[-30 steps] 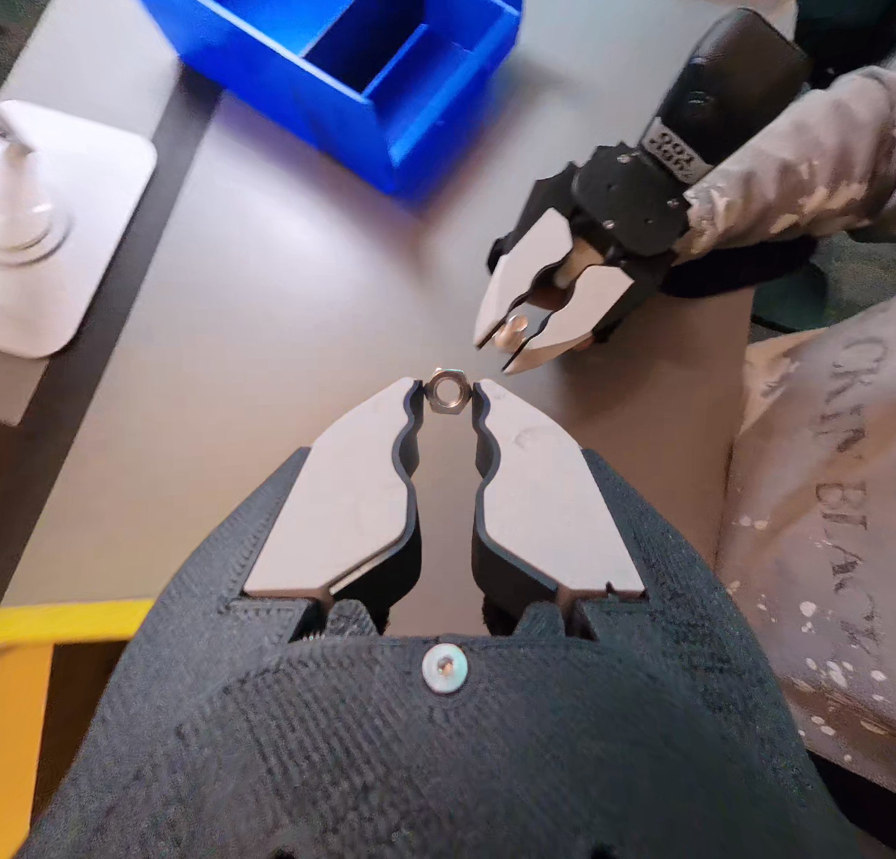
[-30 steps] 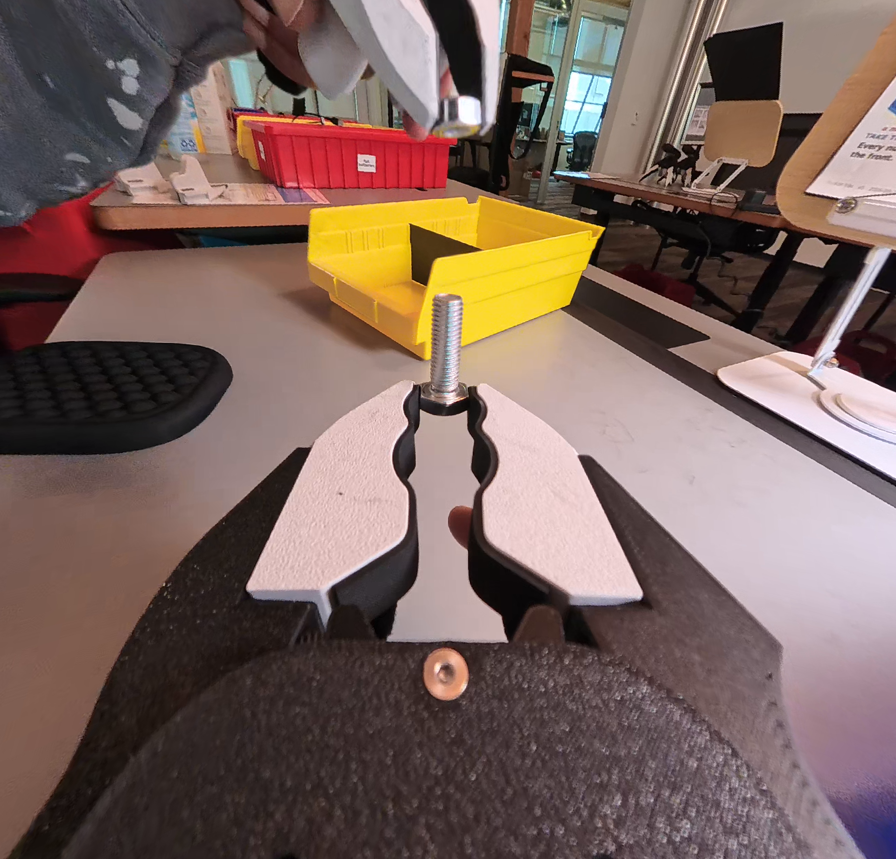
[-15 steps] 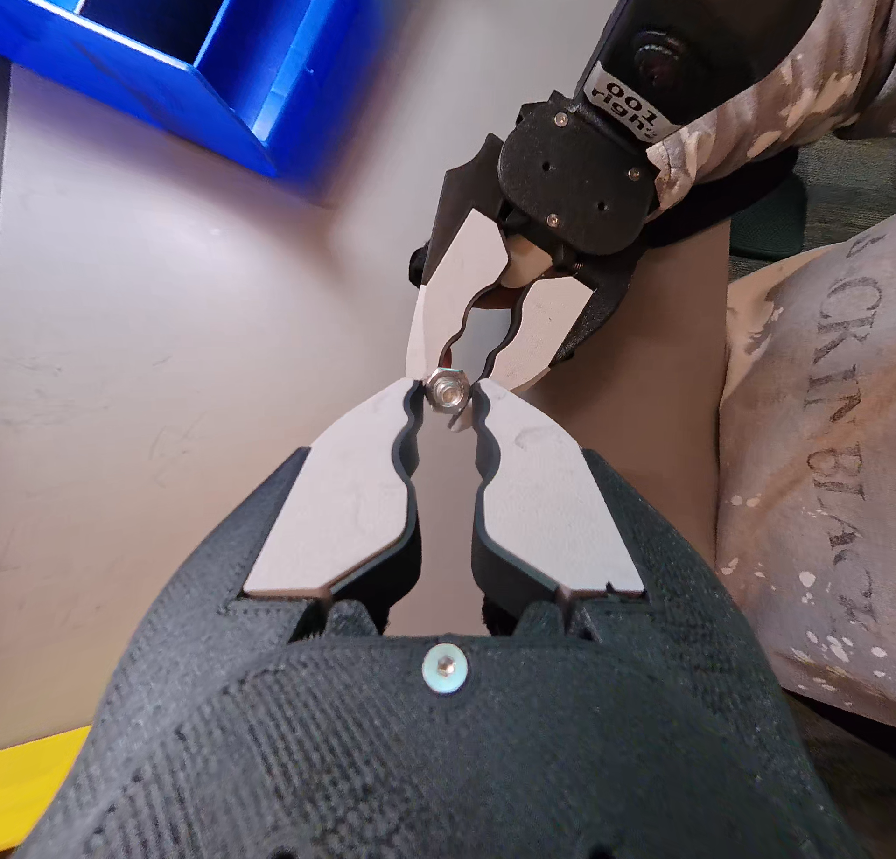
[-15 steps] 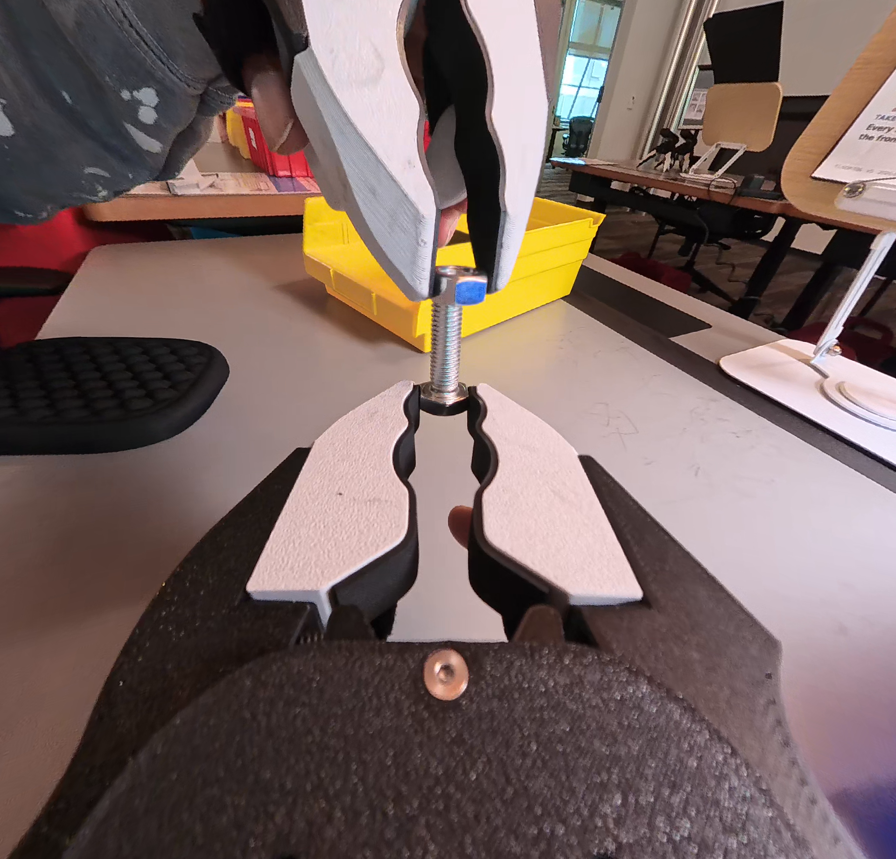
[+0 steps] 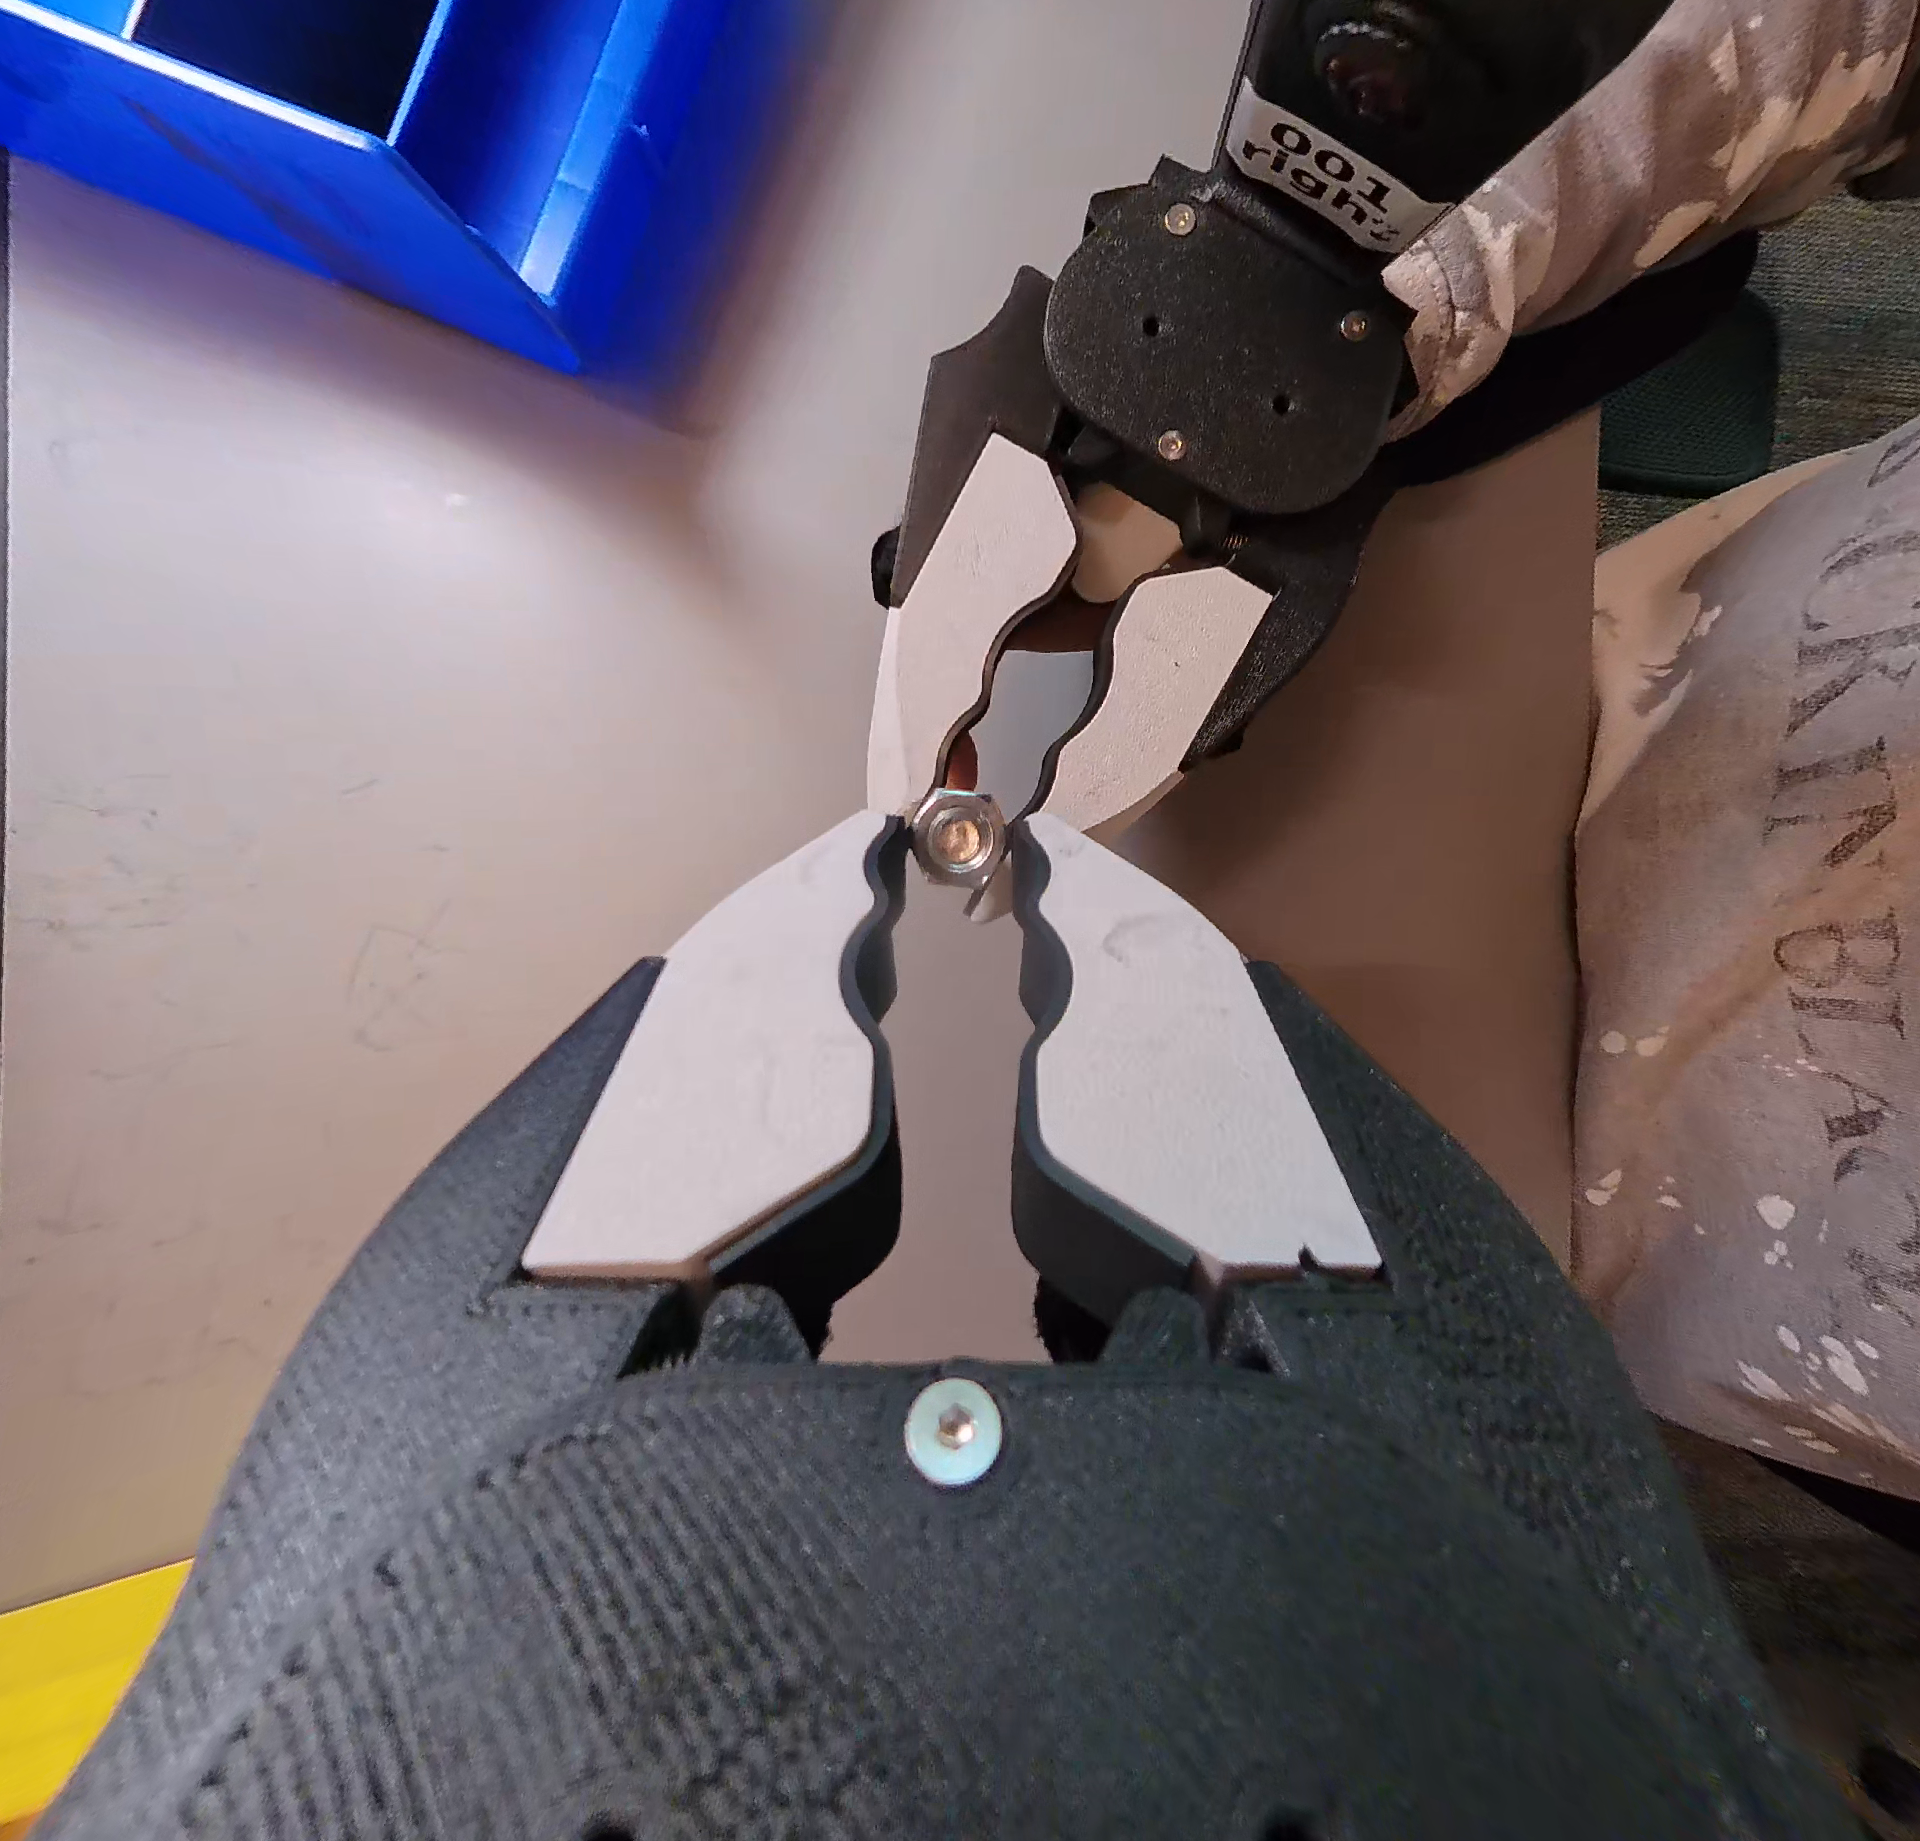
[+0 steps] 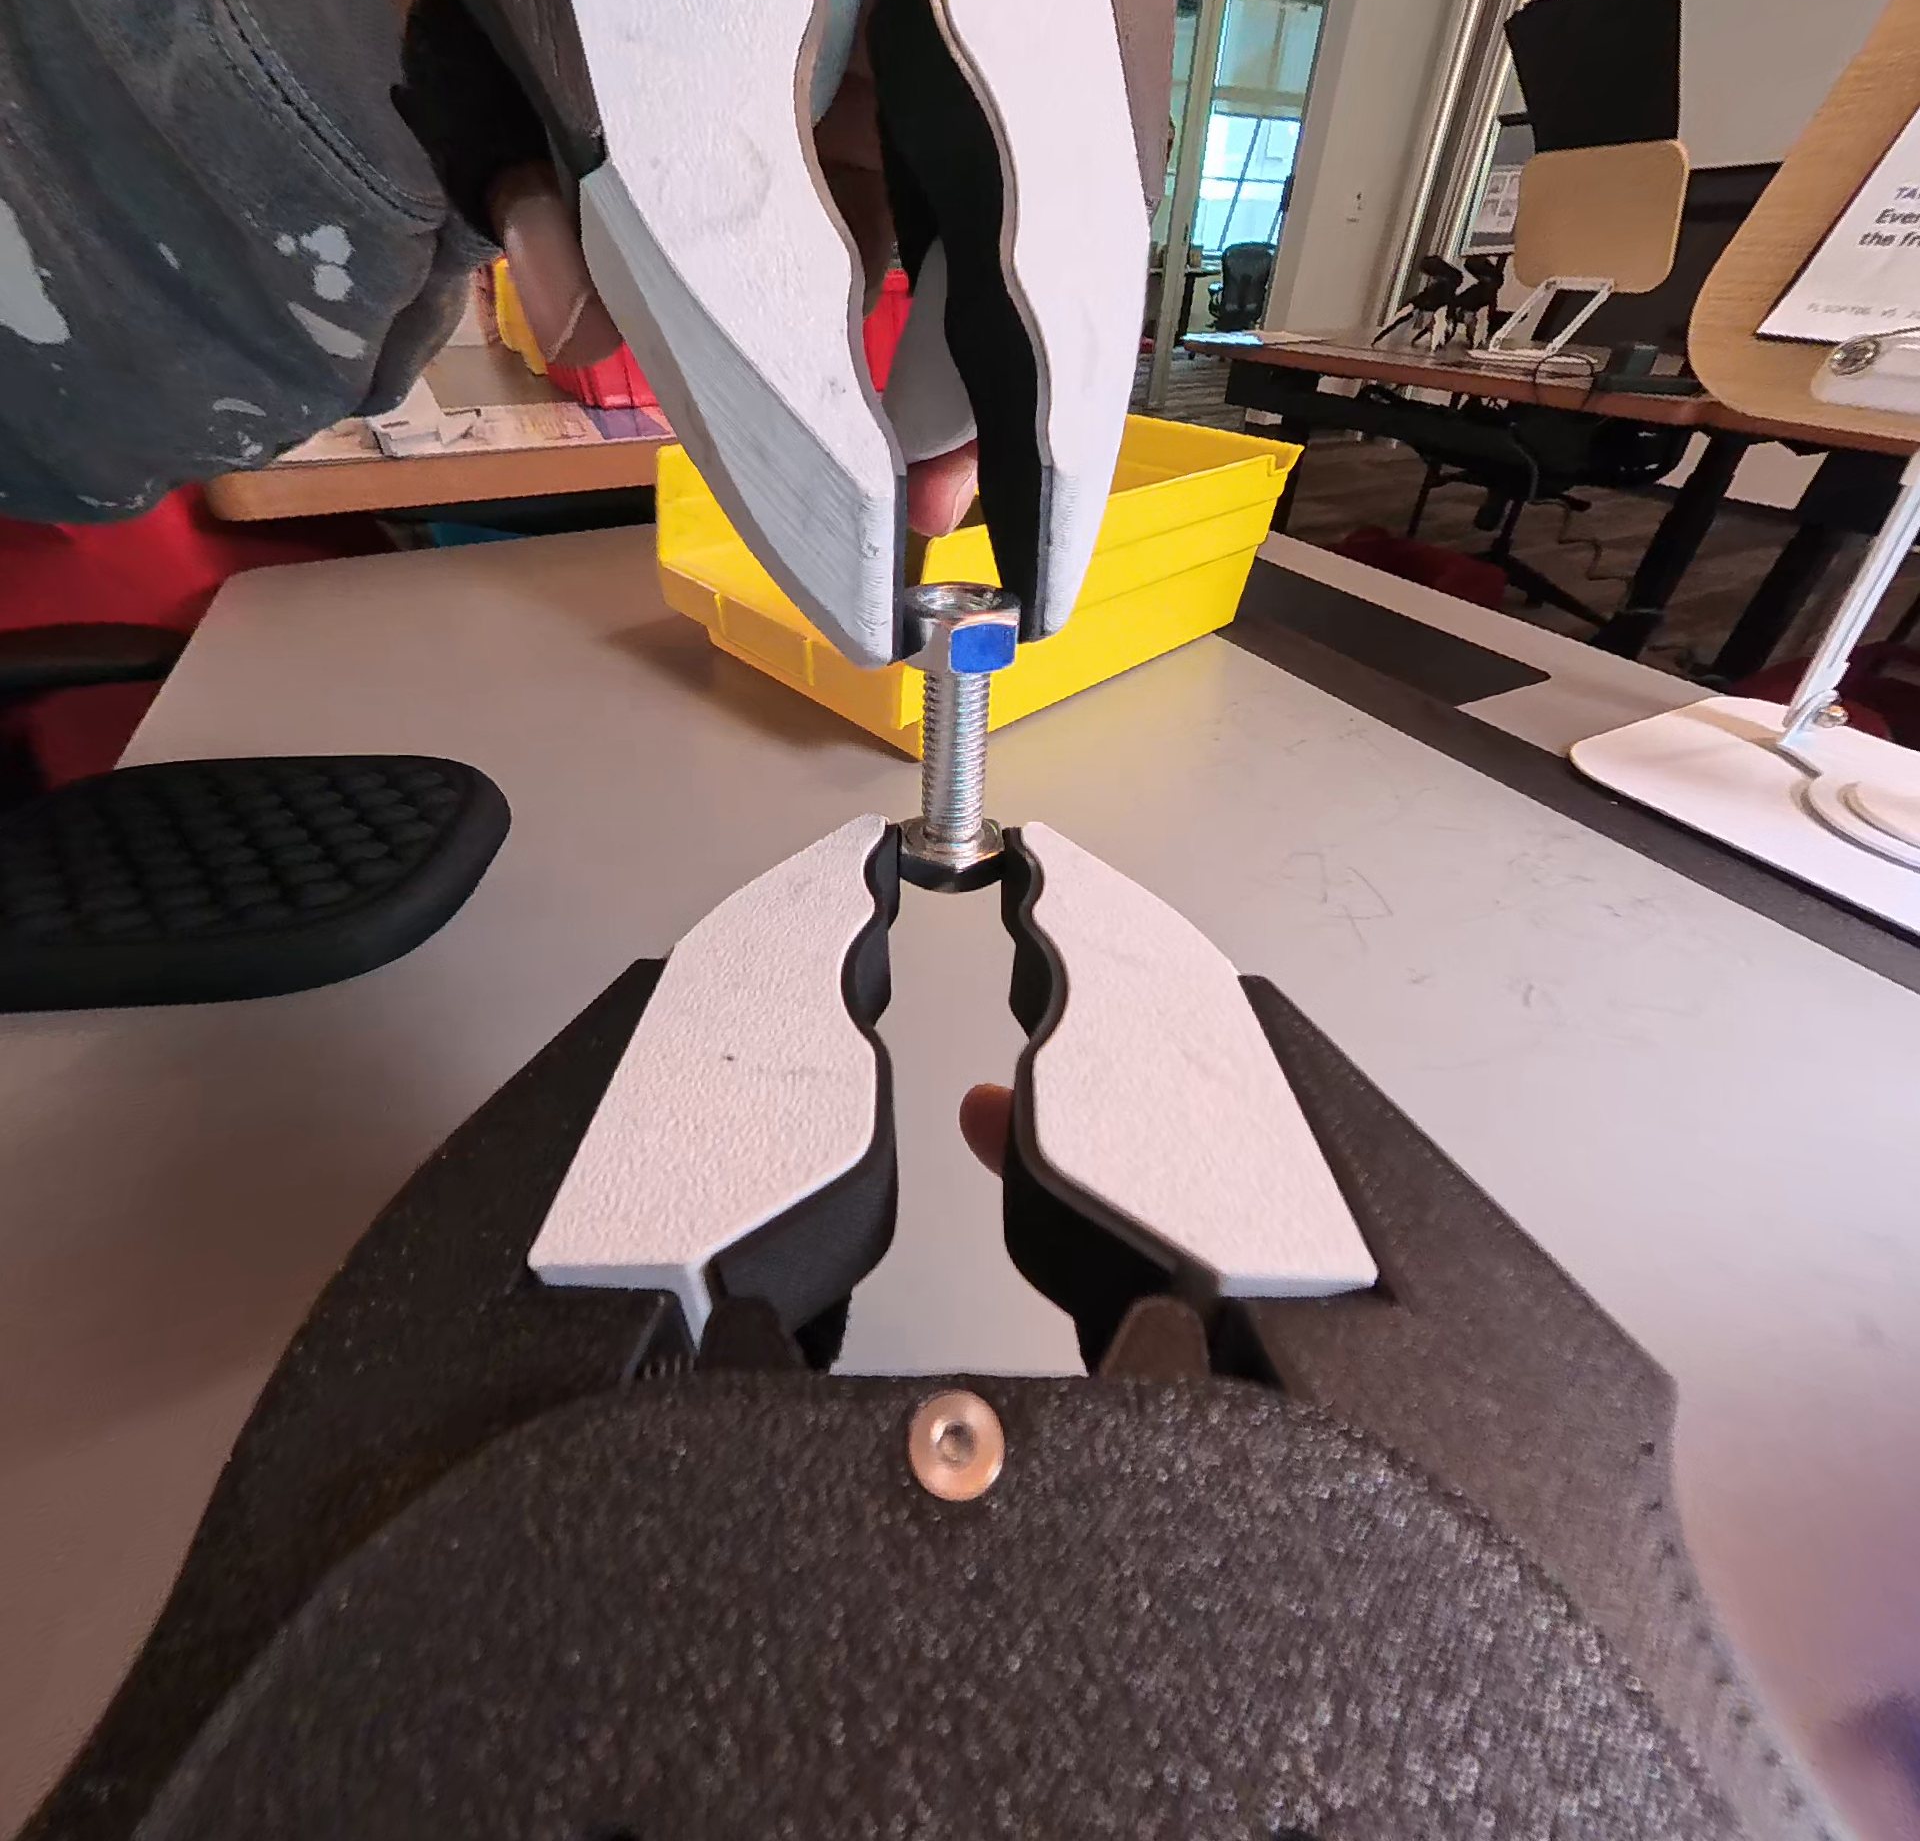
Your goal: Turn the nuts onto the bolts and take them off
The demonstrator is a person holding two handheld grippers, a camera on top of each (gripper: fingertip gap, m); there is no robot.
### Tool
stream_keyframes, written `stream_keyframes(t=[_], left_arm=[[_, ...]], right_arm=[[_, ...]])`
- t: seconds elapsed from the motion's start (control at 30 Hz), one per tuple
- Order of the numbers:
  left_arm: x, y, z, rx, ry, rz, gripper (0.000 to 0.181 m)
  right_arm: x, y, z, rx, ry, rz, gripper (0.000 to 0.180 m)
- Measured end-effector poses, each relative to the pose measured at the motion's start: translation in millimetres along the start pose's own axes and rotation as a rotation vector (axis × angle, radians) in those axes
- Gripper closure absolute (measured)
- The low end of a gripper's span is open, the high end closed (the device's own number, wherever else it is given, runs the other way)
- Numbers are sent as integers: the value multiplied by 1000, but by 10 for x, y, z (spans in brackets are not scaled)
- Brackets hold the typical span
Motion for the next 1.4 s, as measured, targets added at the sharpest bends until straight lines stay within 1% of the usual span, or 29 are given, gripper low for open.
stream_keyframes(t=[0.23,0.37,0.53,0.6,0.7,0.8,0.87,0.93,1.0,1.17,1.4], left_arm=[[8,5,5,6,6,-10,160],[25,6,24,28,1,-16,156],[46,-25,93,123,-8,-10,152],[53,-48,138,221,-11,2,151],[28,-121,179,472,32,13,149],[20,-248,116,721,57,67,150],[26,-318,29,835,70,98,149],[44,-357,-48,897,80,107,149],[39,-369,-94,915,101,114,149],[11,-372,-154,917,81,117,152],[-37,-419,-145,935,68,138,154]], right_arm=[[4,4,3,5,-1,1,161],[2,6,5,7,-2,7,161],[6,14,12,13,-6,10,161],[15,25,22,21,-11,11,161],[38,50,44,38,-23,10,161],[63,66,61,49,-41,9,161],[77,64,64,52,-54,6,161],[86,54,60,49,-61,1,161],[93,44,55,48,-66,0,161],[107,38,54,54,-69,-6,161],[94,37,55,72,-50,-11,161]])
Point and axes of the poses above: each gripper's, where its closed fingertips meet, z back along the fingers, y out of its top, x = y × z across the jaws, the point moved 7 cm from there along z, back along the fingers, and after that the axes turned 7 degrees about z, right-handed, at the moved point
